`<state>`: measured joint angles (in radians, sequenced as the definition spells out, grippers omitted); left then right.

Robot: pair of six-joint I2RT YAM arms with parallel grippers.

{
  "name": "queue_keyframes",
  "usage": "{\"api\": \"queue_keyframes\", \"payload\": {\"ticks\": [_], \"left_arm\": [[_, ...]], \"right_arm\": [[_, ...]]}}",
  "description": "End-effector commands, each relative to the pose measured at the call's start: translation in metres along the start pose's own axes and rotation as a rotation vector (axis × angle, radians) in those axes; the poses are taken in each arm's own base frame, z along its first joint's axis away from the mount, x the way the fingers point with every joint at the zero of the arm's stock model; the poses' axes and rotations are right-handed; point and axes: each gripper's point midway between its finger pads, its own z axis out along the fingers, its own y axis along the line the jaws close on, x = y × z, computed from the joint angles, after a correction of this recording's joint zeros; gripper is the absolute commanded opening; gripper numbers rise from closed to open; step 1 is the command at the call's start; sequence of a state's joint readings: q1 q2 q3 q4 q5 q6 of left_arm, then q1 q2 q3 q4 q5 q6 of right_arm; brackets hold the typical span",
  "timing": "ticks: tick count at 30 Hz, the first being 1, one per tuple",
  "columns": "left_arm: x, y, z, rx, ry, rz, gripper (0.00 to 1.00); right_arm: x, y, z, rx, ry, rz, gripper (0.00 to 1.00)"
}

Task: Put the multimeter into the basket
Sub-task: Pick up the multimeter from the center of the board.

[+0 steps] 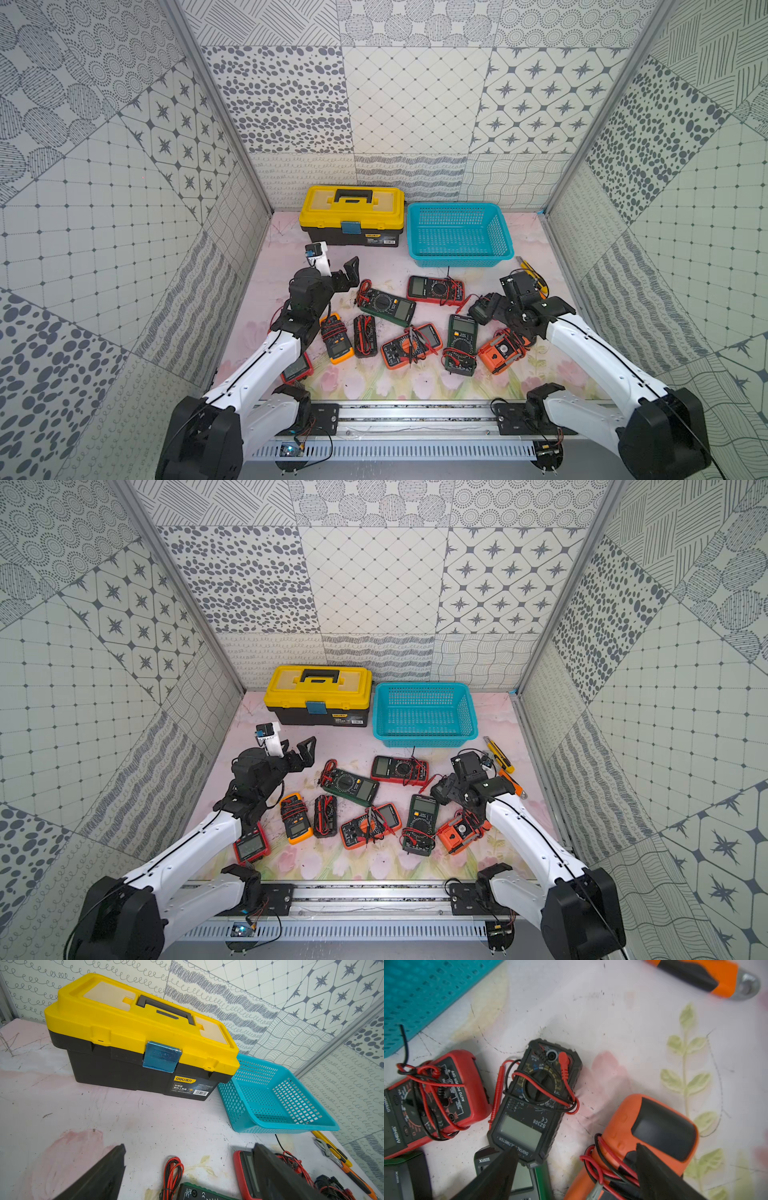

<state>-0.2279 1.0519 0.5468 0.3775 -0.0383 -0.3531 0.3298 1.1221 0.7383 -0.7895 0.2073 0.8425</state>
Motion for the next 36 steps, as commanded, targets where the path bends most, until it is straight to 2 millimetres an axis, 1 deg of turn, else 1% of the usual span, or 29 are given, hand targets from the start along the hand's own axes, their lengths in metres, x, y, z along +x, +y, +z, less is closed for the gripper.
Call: {"api": "queue_keyframes", "payload": {"ticks": [1,4,8,10,13,16,19,23,26,31,36], "left_arm": [[-0.001,-0.005,0.001,0.014,0.017,-0.044,0.99],[0.005,-0.007,0.004,0.028,0.039,-0.027,0.99],[0.013,-0.006,0.009,0.032,0.065,-0.016,0.99],[0.016,-0.005,0.010,0.032,0.075,-0.007,0.99],[0.018,-0.005,0.011,0.031,0.088,0.012,0.99],[0.018,-0.004,0.011,0.024,0.088,0.024,0.99],[0.018,-0.002,0.012,0.016,0.085,0.033,0.99],[0.017,0.000,0.013,0.005,0.077,0.047,0.99],[0.017,0.001,0.013,-0.002,0.077,0.058,0.99],[0.019,0.002,0.013,-0.001,0.081,0.068,0.99],[0.023,0.001,0.016,0.007,0.093,0.055,0.99]], "right_arm": [[0.003,0.023,-0.003,-0.041,0.070,0.106,0.95],[-0.005,0.033,-0.001,-0.021,0.070,0.109,0.96],[-0.013,0.043,0.007,0.008,0.078,0.108,0.97],[-0.017,0.041,0.007,0.043,0.072,0.105,0.97],[-0.019,0.028,-0.001,0.108,0.068,0.122,0.98],[-0.008,0.006,-0.008,0.158,0.107,0.168,0.98],[0.011,-0.014,-0.011,0.183,0.179,0.231,0.98],[0.035,-0.039,-0.017,0.258,0.240,0.258,0.98],[0.050,-0.047,-0.019,0.270,0.285,0.276,0.98],[0.069,-0.056,-0.013,0.289,0.331,0.307,0.98],[0.076,-0.045,0.008,0.231,0.352,0.327,0.98]]}}
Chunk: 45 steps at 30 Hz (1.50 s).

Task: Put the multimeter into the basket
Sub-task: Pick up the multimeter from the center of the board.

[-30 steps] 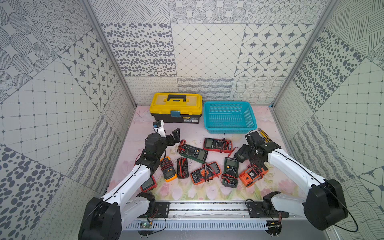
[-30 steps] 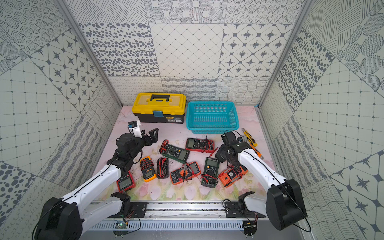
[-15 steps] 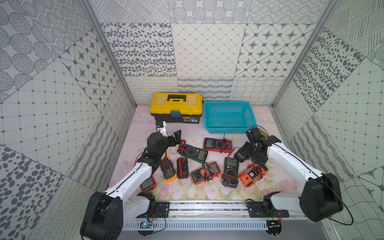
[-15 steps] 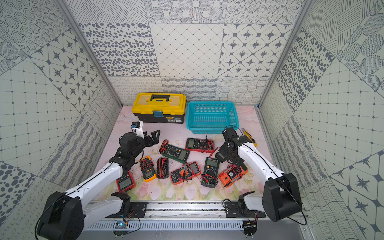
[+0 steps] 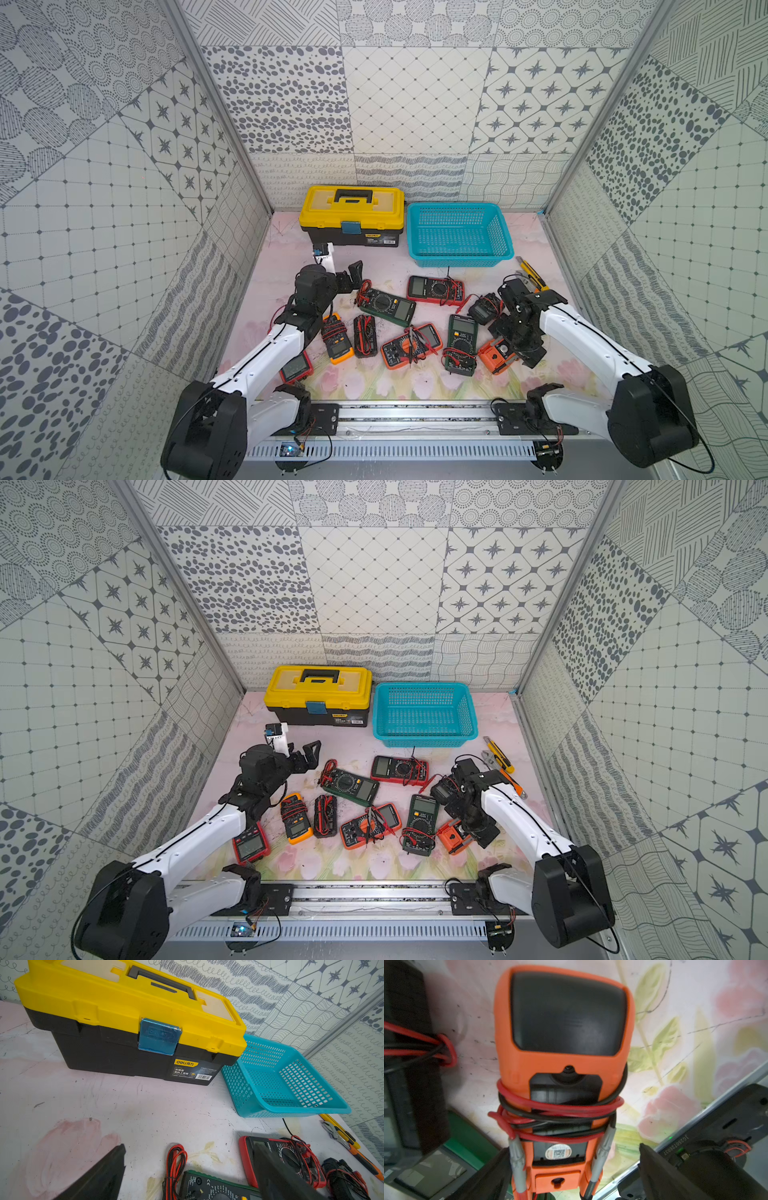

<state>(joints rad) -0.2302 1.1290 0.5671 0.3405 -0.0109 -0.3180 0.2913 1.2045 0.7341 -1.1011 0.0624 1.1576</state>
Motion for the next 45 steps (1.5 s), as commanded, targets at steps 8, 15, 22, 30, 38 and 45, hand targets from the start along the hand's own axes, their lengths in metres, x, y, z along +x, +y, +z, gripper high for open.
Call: {"api": "queue_keyframes", "payload": {"ticks": [8,15,22,30,38,45], "left_arm": [[-0.002,-0.004,0.003,0.018,-0.006,0.018,0.99],[-0.006,-0.003,0.000,0.010,-0.019,0.020,0.99],[-0.013,0.001,-0.006,-0.020,-0.047,0.031,0.99],[-0.020,0.014,-0.017,-0.090,-0.105,0.023,0.99],[-0.019,0.019,-0.018,-0.118,-0.112,0.006,0.99],[-0.013,0.021,-0.010,-0.114,-0.099,-0.045,0.99]], "right_arm": [[-0.005,0.032,0.036,-0.095,0.002,0.031,0.98],[-0.006,0.032,0.056,-0.056,0.002,0.003,0.89],[-0.013,0.014,0.041,0.030,-0.043,-0.061,0.34],[-0.048,0.008,-0.045,-0.050,-0.288,-0.133,0.09],[-0.098,0.085,-0.144,-0.149,-0.462,-0.428,0.00],[-0.152,0.191,-0.193,-0.176,-0.576,-0.699,0.00]]}}
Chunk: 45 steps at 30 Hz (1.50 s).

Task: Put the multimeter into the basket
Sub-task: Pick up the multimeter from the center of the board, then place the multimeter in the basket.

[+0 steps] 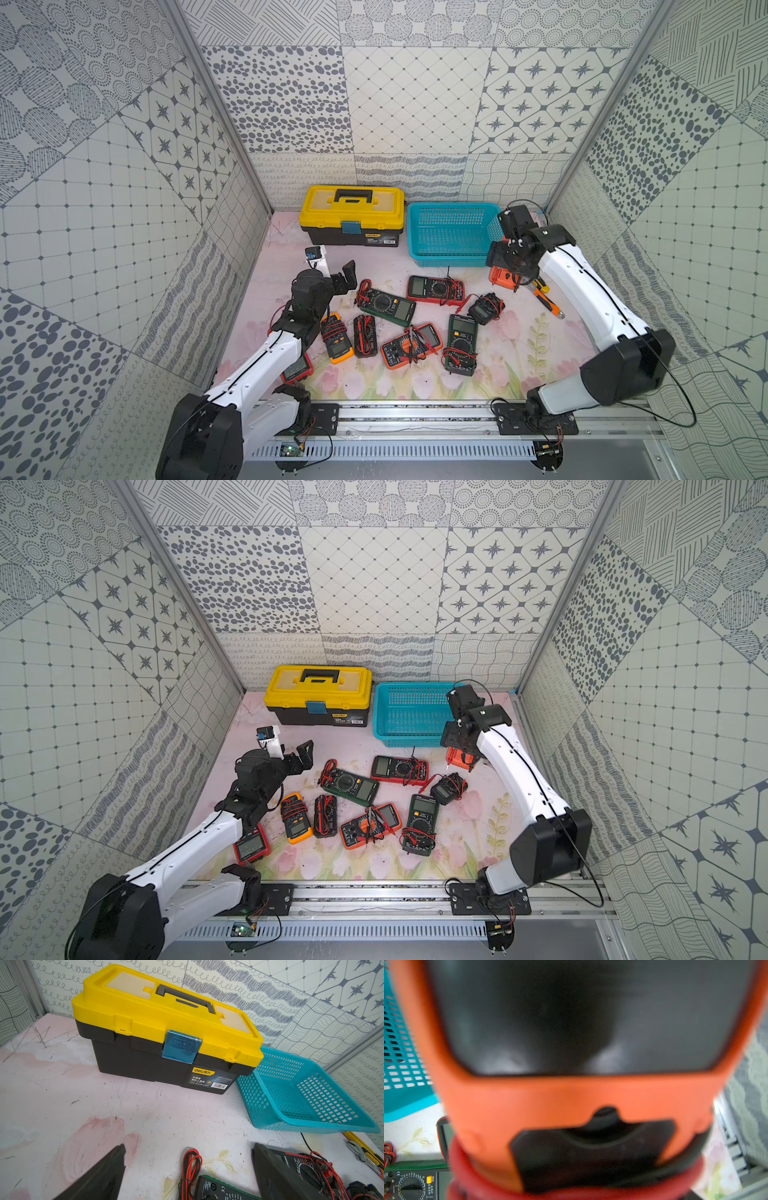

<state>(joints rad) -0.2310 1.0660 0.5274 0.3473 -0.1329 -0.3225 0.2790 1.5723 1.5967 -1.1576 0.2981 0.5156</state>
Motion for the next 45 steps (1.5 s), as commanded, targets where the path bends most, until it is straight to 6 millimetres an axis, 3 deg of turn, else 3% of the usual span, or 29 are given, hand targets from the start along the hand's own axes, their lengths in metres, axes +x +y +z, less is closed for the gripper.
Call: {"api": "queue_keyframes", "payload": {"ticks": [1,10,13,17,21,28,36,45], "left_arm": [[-0.004,0.002,0.005,-0.012,-0.029,-0.053,0.99],[0.003,0.001,0.014,-0.003,-0.012,-0.056,0.99],[0.002,0.000,0.015,-0.002,-0.013,-0.053,0.99],[0.000,0.002,0.013,-0.011,-0.020,-0.043,0.99],[-0.005,0.003,0.009,-0.021,-0.034,-0.030,0.99],[-0.010,0.006,0.005,-0.045,-0.050,-0.015,0.99],[-0.011,0.007,0.003,-0.046,-0.053,-0.004,0.99],[-0.009,0.008,0.003,-0.052,-0.047,0.000,0.99]], "right_arm": [[-0.061,0.026,0.001,-0.020,-0.116,-0.189,0.00],[-0.174,0.078,0.041,-0.022,-0.357,-0.326,0.00],[-0.194,0.089,0.065,-0.042,-0.375,-0.342,0.00],[-0.206,0.097,0.100,-0.075,-0.364,-0.352,0.00],[-0.202,0.100,0.137,-0.129,-0.310,-0.327,0.00],[-0.162,0.098,0.176,-0.157,-0.135,-0.293,0.00],[-0.125,0.085,0.182,-0.121,-0.003,-0.282,0.00],[-0.107,0.068,0.174,-0.060,0.080,-0.293,0.00]]}}
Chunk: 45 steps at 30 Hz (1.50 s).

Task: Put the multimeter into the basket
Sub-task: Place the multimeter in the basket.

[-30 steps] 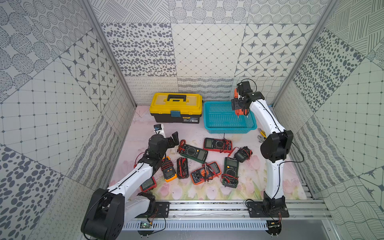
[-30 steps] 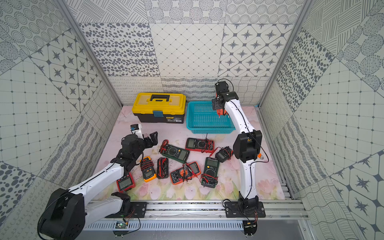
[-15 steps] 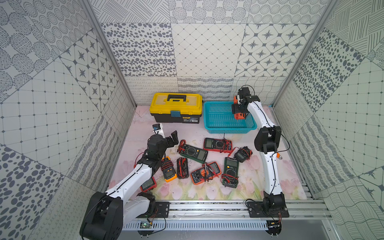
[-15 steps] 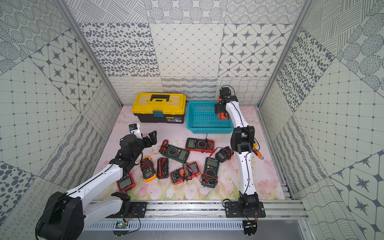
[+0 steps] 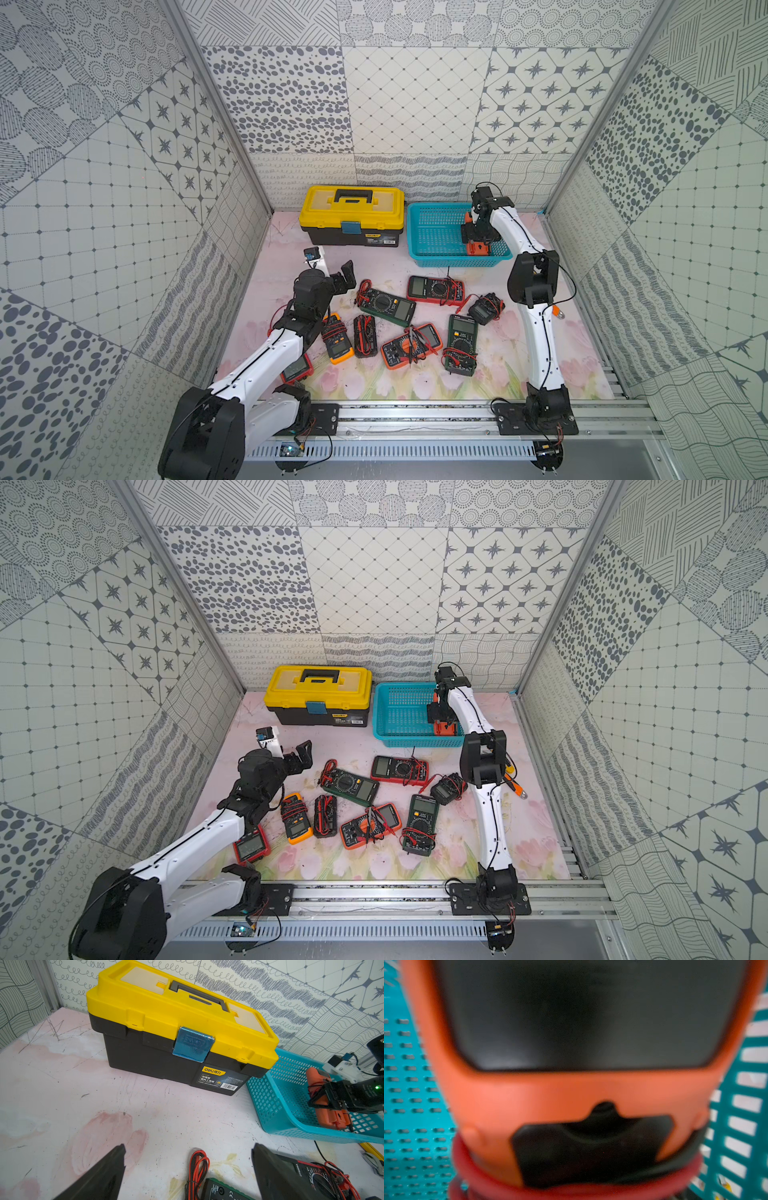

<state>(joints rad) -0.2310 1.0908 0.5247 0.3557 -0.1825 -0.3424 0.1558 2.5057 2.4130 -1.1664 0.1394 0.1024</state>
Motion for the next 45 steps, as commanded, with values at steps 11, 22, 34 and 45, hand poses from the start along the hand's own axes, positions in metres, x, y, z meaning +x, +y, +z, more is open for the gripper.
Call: {"api": "queue_keyframes", "payload": {"ticks": [11,22,34,45], "left_arm": [[-0.015,0.000,-0.005,-0.012,-0.056,0.017,0.99],[-0.010,0.002,0.002,-0.023,-0.030,-0.022,0.99],[-0.009,0.001,0.004,-0.025,-0.017,-0.025,0.99],[-0.003,0.005,0.009,-0.044,0.003,-0.048,0.99]], "right_arm": [[0.001,-0.024,-0.010,0.067,0.008,0.068,0.00],[0.020,-0.027,0.029,0.019,0.098,0.092,0.32],[-0.006,-0.031,-0.006,0.070,-0.006,0.047,0.71],[-0.035,-0.012,-0.104,0.081,-0.213,-0.031,0.98]]}}
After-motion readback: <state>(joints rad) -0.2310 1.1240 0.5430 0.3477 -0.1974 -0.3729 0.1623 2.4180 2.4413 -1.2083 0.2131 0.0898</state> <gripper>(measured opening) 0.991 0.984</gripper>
